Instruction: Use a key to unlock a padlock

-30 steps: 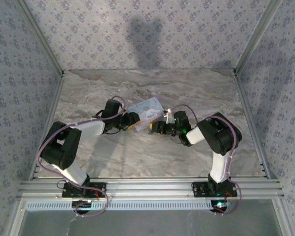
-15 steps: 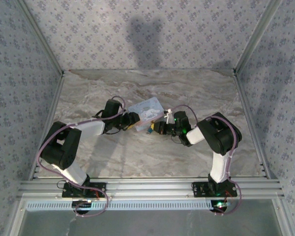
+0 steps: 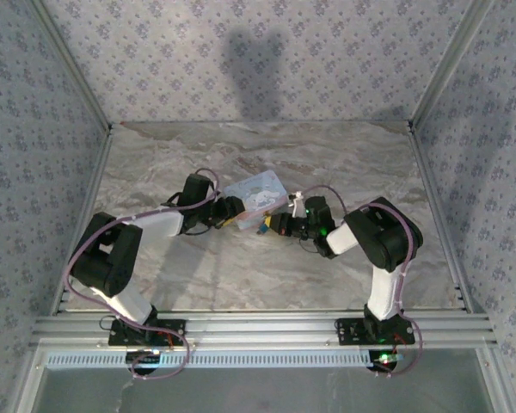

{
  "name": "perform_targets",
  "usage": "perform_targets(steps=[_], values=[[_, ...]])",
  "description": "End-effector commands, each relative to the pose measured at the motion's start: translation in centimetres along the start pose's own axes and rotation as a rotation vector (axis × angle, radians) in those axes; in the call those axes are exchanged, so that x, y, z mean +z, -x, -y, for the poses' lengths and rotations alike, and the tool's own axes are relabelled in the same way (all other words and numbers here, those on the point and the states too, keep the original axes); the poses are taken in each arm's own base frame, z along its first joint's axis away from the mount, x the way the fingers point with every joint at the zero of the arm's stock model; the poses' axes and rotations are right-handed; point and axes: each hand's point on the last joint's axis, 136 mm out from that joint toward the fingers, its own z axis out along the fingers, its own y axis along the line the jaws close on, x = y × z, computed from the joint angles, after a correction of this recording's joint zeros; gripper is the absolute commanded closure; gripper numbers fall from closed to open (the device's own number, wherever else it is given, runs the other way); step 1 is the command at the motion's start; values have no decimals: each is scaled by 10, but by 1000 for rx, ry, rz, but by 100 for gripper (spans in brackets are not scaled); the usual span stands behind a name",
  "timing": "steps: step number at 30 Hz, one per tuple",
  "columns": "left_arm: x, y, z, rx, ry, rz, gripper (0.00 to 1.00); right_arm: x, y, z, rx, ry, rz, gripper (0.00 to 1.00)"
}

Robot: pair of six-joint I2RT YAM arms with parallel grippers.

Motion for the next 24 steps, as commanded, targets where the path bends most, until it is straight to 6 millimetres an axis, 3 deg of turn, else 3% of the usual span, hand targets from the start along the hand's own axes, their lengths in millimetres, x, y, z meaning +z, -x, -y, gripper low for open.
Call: perform_targets(steps=[1,24], values=[[4,-30,-35,-41,123,-80,45,-3,13,1,23,-10,62,100],[3,-31,-34,-40,116,-72,43,-13,29,6,111,-19,173,100]])
